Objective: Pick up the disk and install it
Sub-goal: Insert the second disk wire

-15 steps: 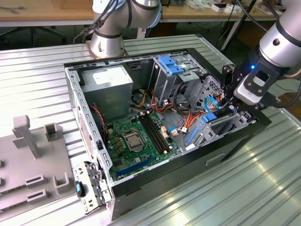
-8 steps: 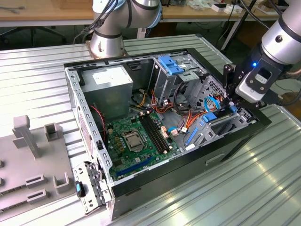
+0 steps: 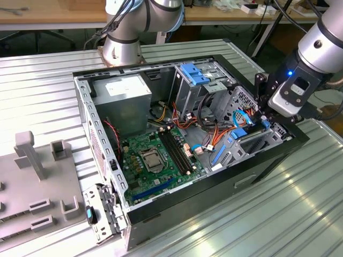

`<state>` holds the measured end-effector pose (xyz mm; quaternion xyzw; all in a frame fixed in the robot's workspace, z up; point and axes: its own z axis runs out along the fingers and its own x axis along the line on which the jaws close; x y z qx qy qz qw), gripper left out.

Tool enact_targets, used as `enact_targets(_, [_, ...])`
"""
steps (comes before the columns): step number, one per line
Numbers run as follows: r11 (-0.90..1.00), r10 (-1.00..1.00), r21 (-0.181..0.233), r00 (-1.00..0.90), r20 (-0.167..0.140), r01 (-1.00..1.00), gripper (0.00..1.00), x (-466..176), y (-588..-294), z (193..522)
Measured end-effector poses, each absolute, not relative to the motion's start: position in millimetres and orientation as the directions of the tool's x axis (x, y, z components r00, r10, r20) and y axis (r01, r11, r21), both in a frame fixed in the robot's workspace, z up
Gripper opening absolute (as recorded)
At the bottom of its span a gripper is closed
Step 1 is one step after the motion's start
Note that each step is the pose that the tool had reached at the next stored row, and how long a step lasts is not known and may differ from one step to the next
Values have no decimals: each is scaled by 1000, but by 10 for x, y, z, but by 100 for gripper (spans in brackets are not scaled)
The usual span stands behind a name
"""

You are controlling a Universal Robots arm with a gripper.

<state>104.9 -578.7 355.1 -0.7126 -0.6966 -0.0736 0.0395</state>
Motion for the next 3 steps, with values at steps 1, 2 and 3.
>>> enact_targets(1, [-26,987,46,19,161,999,11,1049,-5787,3551])
enact_targets(2, [-27,987,46,19,161,999,11,1049,-5787,3551])
enact_targets(3, [-27,987,46,19,161,999,11,1049,-5787,3551])
